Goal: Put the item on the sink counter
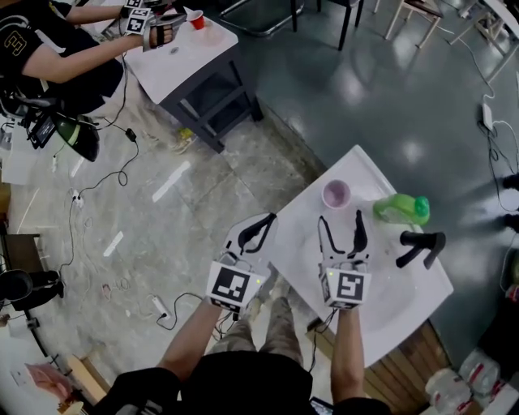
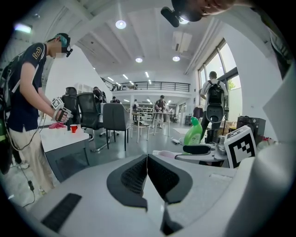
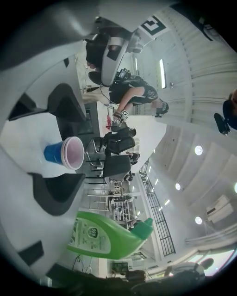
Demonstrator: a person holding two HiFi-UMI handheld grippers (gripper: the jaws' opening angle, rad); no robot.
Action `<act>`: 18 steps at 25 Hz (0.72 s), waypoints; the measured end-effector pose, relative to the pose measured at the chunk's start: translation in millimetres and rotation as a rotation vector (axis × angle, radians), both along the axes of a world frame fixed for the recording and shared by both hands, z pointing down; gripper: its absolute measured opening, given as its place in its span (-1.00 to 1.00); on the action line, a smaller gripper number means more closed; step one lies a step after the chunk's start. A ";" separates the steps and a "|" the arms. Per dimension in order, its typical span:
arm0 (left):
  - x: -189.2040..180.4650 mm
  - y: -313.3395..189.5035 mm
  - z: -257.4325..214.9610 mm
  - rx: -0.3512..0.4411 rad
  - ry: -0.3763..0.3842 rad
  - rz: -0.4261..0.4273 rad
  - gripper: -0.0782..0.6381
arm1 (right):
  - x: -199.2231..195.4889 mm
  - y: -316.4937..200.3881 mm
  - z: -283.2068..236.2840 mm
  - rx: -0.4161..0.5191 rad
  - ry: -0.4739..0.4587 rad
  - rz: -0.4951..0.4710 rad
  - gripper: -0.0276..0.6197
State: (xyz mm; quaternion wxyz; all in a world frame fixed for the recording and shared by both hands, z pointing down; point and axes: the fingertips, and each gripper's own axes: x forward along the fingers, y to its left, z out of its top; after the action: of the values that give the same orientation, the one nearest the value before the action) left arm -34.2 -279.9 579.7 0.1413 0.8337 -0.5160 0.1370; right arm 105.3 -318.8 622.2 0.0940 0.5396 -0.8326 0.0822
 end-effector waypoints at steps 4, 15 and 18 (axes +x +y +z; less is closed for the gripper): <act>0.5 10.9 -16.0 0.028 0.005 0.009 -0.76 | 2.9 14.4 -15.7 0.017 0.005 0.012 0.09; -1.5 50.3 -84.2 0.154 0.008 0.048 -0.76 | 14.0 68.4 -85.1 0.076 -0.011 0.071 -0.08; -1.1 64.3 -100.2 0.158 0.023 0.052 -0.76 | 16.5 86.5 -103.2 0.093 -0.014 0.086 -0.15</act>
State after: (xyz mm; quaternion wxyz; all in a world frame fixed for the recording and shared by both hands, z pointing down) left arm -35.3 -215.5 479.5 0.0774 0.8570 -0.5015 0.0901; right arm 121.7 -232.2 519.0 0.0594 0.5780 -0.8123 0.0508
